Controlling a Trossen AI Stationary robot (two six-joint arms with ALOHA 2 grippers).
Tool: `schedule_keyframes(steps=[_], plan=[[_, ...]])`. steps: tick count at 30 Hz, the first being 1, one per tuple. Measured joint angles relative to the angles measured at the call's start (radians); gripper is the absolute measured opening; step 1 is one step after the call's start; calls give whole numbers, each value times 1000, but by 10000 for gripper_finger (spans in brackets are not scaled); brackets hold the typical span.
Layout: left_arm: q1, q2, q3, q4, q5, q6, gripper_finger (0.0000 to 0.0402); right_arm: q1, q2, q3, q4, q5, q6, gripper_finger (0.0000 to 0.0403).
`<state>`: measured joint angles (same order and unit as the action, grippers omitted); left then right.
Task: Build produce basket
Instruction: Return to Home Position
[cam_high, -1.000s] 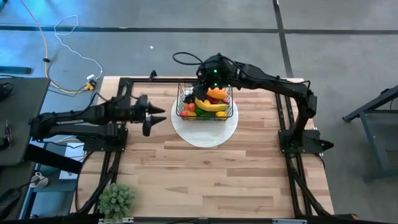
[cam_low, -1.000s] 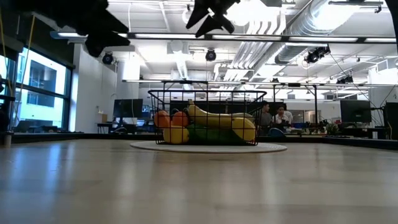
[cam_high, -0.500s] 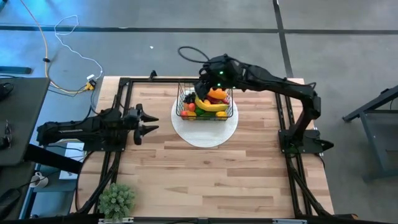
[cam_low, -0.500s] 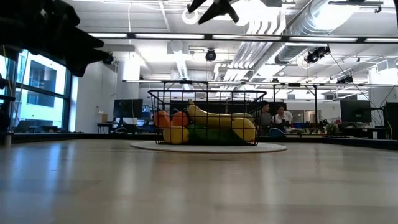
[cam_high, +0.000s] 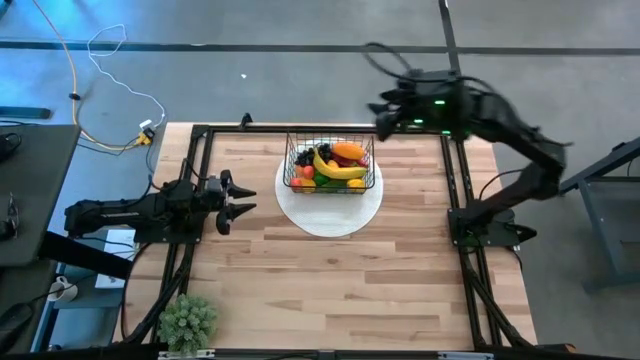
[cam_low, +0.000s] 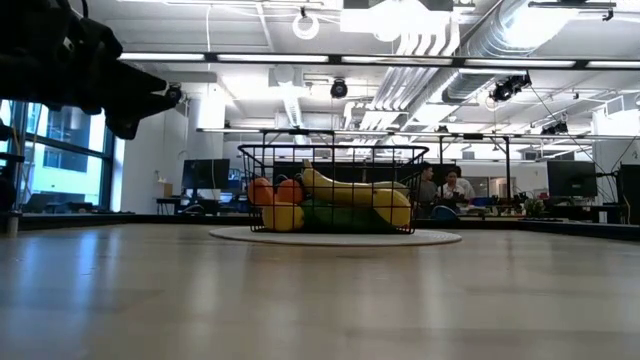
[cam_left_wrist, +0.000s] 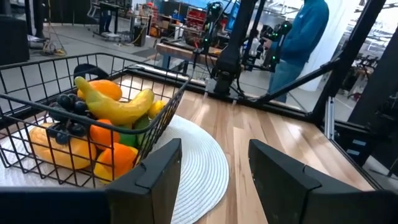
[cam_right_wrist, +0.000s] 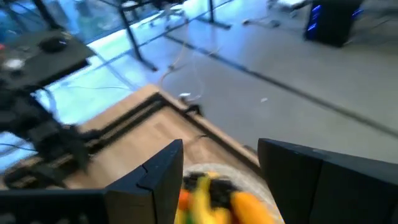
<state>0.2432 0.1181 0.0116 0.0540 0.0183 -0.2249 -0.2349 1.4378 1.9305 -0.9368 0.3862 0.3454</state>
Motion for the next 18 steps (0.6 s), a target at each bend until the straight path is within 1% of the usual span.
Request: schedule_keyframes(steps=[3,5,8,13,18], plan=[[0,0,0,-6,4,0,174,23,-91,-33,-66,85,-31,188],[0,0,0,-13,4,0,174,54,-169,-108,-68,125,-39,188],[0,0,0,-12,-2,0,174,91,-311,-281,-39,135,-32,188],[0,0,0,-12,-4,0,174,144,-552,-604,75,136,6,188],[0,0,0,-12,-4,0,174,194,-751,-893,206,130,28,188]])
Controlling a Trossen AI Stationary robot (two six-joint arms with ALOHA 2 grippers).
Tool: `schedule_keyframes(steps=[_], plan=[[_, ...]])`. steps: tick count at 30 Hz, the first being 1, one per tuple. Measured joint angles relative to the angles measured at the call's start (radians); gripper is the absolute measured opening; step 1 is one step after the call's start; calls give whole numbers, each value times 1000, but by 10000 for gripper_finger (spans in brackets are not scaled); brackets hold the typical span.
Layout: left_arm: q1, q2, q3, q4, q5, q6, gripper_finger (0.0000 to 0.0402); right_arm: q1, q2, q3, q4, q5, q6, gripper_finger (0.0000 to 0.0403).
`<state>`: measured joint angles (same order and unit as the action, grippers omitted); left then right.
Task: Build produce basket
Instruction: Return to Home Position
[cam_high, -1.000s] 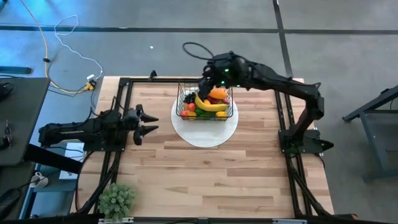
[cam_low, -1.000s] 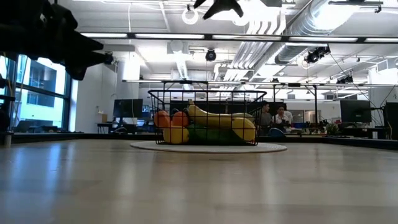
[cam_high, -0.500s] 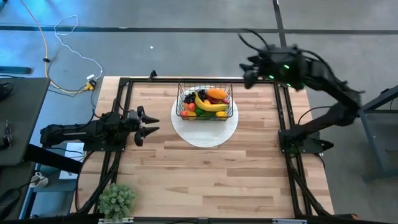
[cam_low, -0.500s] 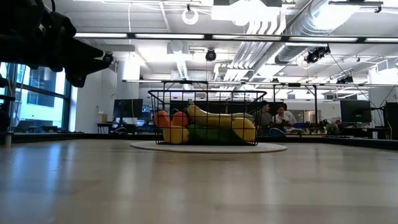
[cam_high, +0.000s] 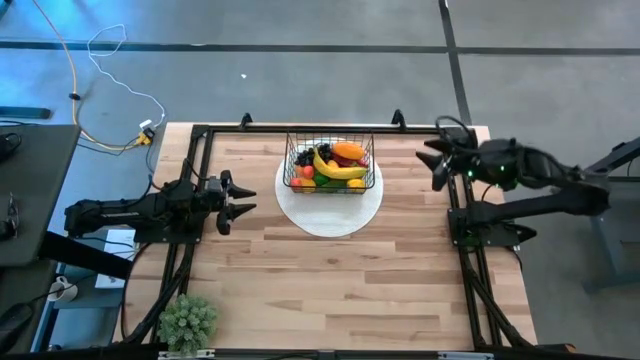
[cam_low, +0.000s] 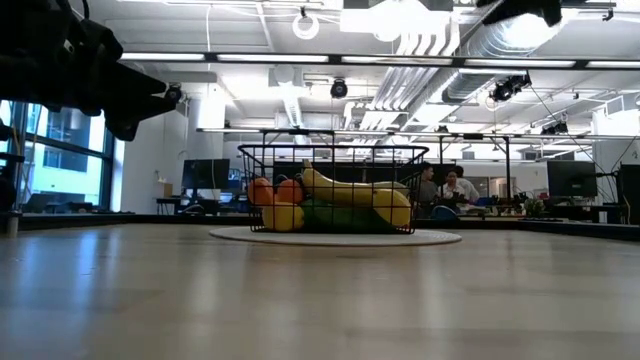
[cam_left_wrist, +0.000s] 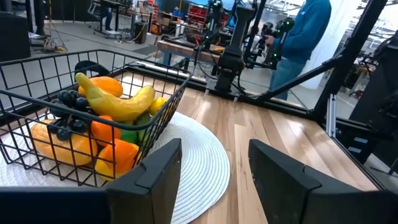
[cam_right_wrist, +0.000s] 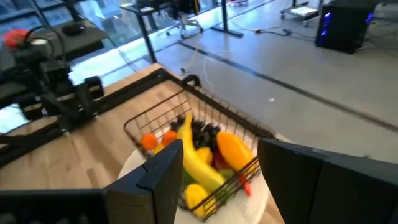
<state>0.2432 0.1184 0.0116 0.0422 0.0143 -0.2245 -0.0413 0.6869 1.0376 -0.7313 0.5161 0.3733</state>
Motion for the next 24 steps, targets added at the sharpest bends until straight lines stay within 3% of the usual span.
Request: schedule_keyframes(steps=[12,24], plan=[[0,0,0,0,0,0,174,75,-320,-518,243,-16,19,188],[0,0,0,0,0,0,174,78,-552,-823,466,-105,11,188]])
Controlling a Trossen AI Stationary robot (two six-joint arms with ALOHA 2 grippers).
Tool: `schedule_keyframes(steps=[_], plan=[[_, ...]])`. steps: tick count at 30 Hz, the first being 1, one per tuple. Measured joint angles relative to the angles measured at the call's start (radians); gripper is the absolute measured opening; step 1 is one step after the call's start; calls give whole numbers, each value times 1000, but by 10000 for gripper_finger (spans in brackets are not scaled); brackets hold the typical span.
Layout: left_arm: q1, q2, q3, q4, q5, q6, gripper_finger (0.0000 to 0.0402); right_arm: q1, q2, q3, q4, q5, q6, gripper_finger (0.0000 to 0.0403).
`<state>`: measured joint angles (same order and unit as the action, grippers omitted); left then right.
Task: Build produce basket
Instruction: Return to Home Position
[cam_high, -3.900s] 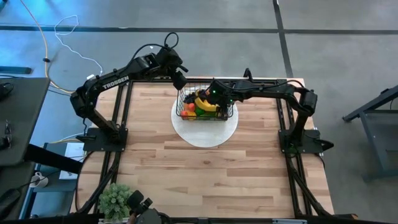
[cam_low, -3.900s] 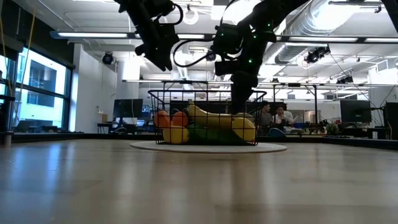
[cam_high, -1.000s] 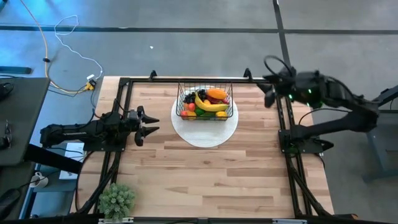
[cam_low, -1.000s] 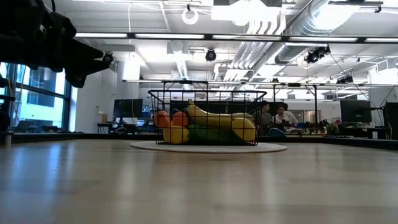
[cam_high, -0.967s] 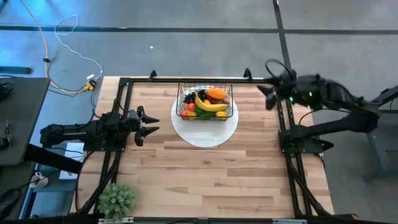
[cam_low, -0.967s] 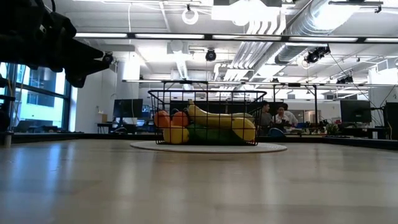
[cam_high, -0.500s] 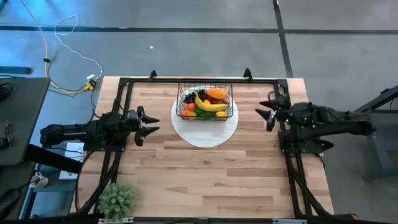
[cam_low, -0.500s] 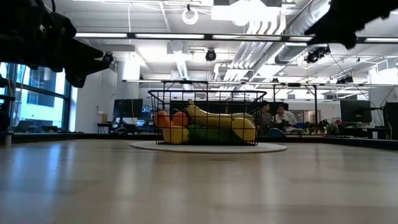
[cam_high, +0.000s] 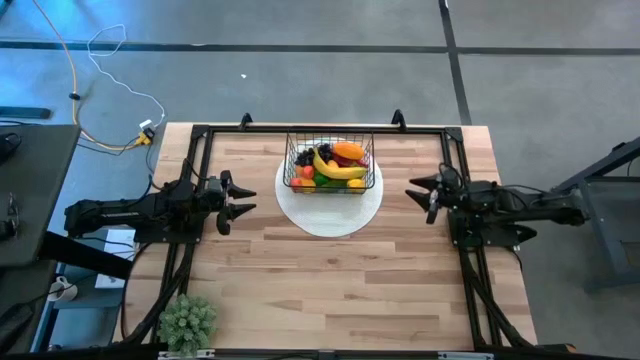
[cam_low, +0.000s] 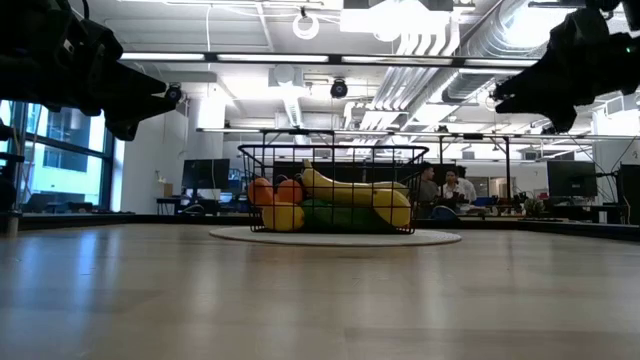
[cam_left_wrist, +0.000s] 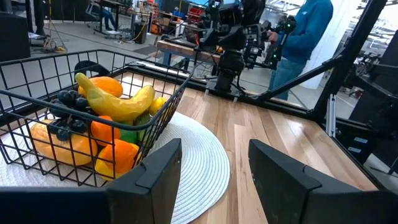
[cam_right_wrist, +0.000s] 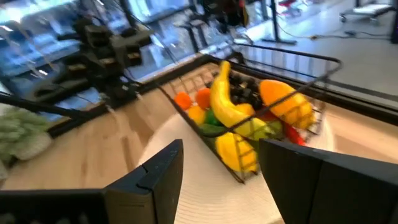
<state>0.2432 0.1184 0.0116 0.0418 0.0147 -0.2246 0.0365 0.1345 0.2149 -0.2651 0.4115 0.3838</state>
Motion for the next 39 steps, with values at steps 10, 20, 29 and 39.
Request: schedule_keyframes(steps=[10,20,29,39], plan=[[0,0,0,0,0,0,174,0,-131,-138,107,-30,-23,188],[0,0,1,0,0,0,174,2,-115,-139,105,-37,-9,188],[0,0,1,0,0,0,174,2,-115,-139,104,-38,1,188],[0,0,1,0,0,0,175,2,-115,-139,103,-37,1,188]])
